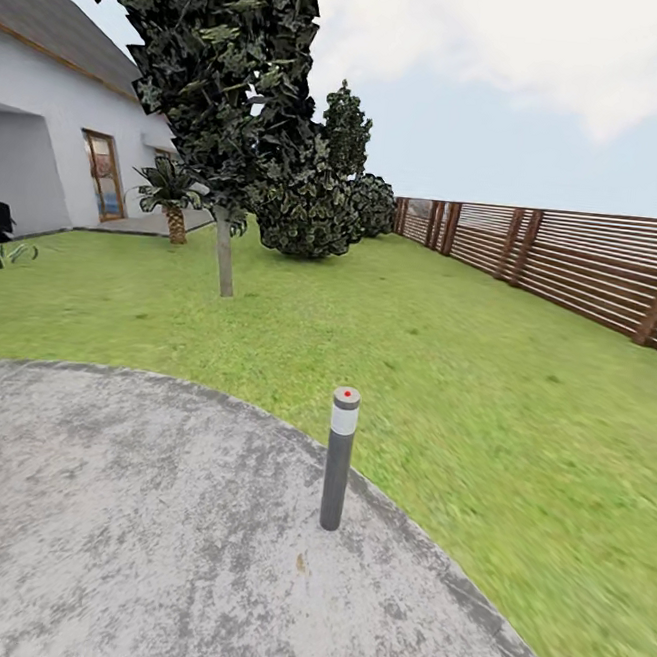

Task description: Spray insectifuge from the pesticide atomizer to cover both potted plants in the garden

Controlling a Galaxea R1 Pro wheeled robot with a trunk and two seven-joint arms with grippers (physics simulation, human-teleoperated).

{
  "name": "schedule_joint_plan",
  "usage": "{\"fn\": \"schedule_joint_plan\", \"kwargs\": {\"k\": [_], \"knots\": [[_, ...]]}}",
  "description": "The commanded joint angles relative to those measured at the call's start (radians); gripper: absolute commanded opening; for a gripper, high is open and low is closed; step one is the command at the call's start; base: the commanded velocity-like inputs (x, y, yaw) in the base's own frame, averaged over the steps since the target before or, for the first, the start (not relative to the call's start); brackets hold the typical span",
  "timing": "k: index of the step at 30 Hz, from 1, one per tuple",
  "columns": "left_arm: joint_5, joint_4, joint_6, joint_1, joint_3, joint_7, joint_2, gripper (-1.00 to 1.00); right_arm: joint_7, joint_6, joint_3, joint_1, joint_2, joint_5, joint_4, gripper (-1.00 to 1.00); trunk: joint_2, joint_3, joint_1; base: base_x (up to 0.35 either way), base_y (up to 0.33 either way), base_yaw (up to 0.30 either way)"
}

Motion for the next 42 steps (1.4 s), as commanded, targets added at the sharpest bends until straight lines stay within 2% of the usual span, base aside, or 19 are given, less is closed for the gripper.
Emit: {"fn": "schedule_joint_plan", "kwargs": {"k": [1,8,15,42], "knots": [[-0.001,0.001,-0.003,-0.001,-0.003,0.001,0.0,1.0,-0.001,-0.003,0.0,0.0,0.0,0.0,-0.001,1.0,0.0,-0.001,0.0,0.0,0.0,0.281],[-0.001,0.001,-0.003,-0.001,-0.003,0.001,0.0,1.0,-0.009,-0.004,-0.001,0.0,-0.001,0.0,-0.007,1.0,0.0,-0.001,0.0,0.0,0.0,0.282],[-0.001,0.001,-0.003,-0.001,-0.003,0.001,-0.001,1.0,-0.127,-0.003,0.004,0.0,0.0,0.002,-0.007,1.0,0.0,-0.001,0.0,0.0,0.0,0.283],[-0.001,0.001,-0.003,-0.001,-0.003,0.001,-0.001,1.0,-0.132,-0.003,0.007,0.0,0.002,0.002,-0.005,1.0,0.0,-0.001,0.0,0.0,0.0,0.283]]}}
